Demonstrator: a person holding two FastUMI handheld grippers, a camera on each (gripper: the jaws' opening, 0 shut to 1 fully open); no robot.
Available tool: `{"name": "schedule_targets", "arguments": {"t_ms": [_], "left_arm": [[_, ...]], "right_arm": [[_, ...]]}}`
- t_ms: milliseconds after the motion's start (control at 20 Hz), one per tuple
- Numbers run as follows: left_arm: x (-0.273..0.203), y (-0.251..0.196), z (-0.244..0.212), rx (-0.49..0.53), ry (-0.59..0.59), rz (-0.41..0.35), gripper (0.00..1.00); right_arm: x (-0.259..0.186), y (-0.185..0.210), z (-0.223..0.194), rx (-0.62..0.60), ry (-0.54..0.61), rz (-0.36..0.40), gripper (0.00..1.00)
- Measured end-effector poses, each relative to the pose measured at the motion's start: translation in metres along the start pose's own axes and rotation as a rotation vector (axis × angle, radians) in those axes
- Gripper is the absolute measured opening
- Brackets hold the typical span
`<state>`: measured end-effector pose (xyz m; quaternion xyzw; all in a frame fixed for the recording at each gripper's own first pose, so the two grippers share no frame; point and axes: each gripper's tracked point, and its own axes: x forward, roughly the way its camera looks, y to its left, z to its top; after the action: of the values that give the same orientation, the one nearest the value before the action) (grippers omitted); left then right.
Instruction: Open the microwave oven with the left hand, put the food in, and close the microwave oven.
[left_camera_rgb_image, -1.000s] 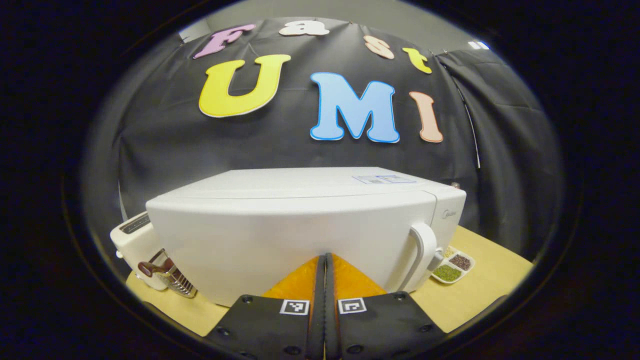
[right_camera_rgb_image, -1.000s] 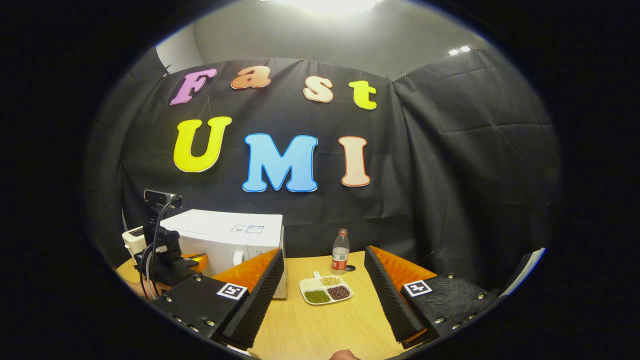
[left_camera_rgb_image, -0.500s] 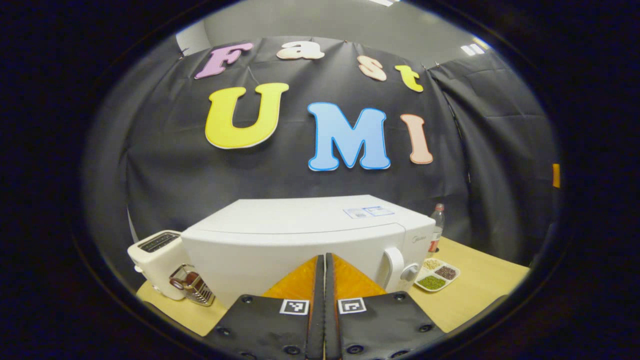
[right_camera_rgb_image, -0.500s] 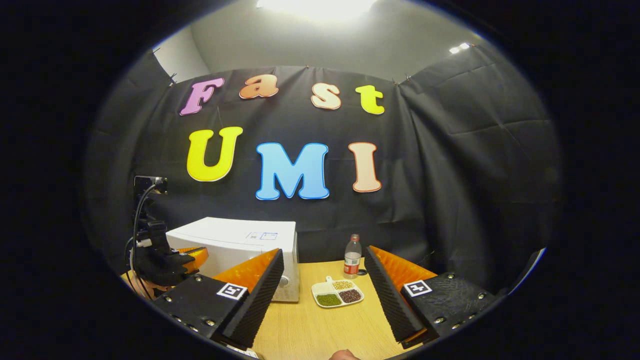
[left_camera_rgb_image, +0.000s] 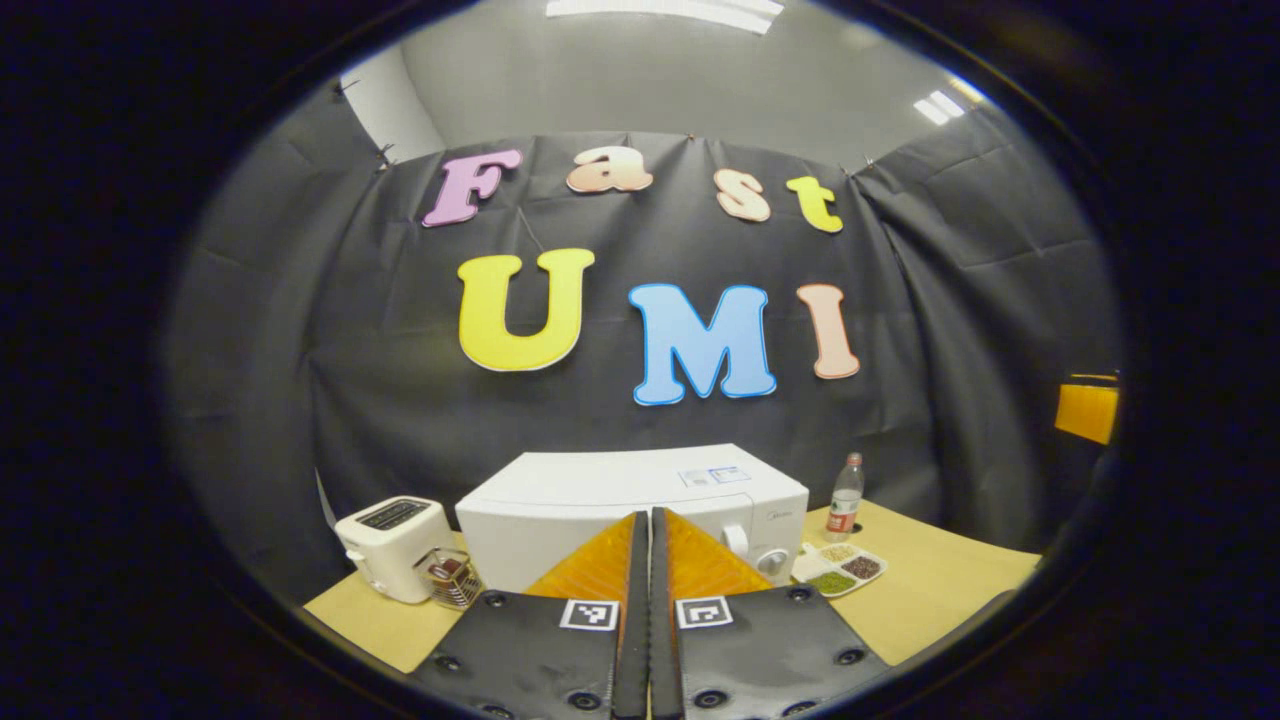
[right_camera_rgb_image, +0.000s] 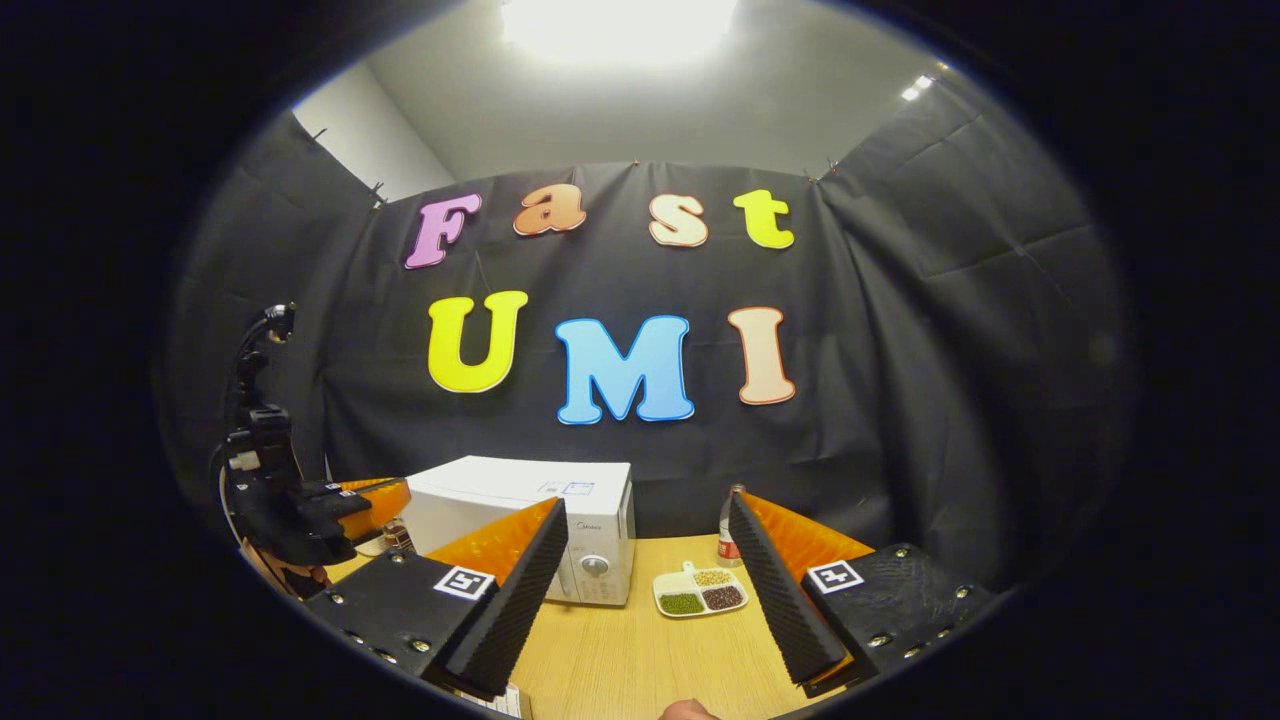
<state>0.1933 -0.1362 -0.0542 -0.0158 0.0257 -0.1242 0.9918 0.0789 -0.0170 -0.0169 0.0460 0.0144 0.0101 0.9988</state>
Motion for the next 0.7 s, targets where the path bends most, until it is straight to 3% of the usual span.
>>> {"name": "schedule_targets", "arguments": {"t_ms": [150, 200, 400, 450, 700], "left_arm": [[-0.037, -0.005, 0.01, -0.004, -0.005, 0.026, 0.07], [-0.05, -0.006, 0.013, 0.0, -0.008, 0.036, 0.02], [-0.094, -0.01, 0.032, 0.025, -0.033, 0.07, 0.12], [-0.104, -0.01, 0.036, 0.025, -0.037, 0.073, 0.07], [-0.138, -0.004, 0.05, 0.041, -0.055, 0.084, 0.07]], "right_arm": [[-0.02, -0.007, 0.003, 0.007, -0.011, 0.03, 0.98], [-0.026, -0.009, 0.003, 0.011, -0.012, 0.039, 0.98], [-0.046, -0.013, 0.004, 0.025, -0.012, 0.075, 0.98], [-0.051, -0.014, 0.005, 0.026, -0.012, 0.079, 0.98], [-0.061, -0.007, 0.005, 0.037, -0.017, 0.097, 0.98]]}}
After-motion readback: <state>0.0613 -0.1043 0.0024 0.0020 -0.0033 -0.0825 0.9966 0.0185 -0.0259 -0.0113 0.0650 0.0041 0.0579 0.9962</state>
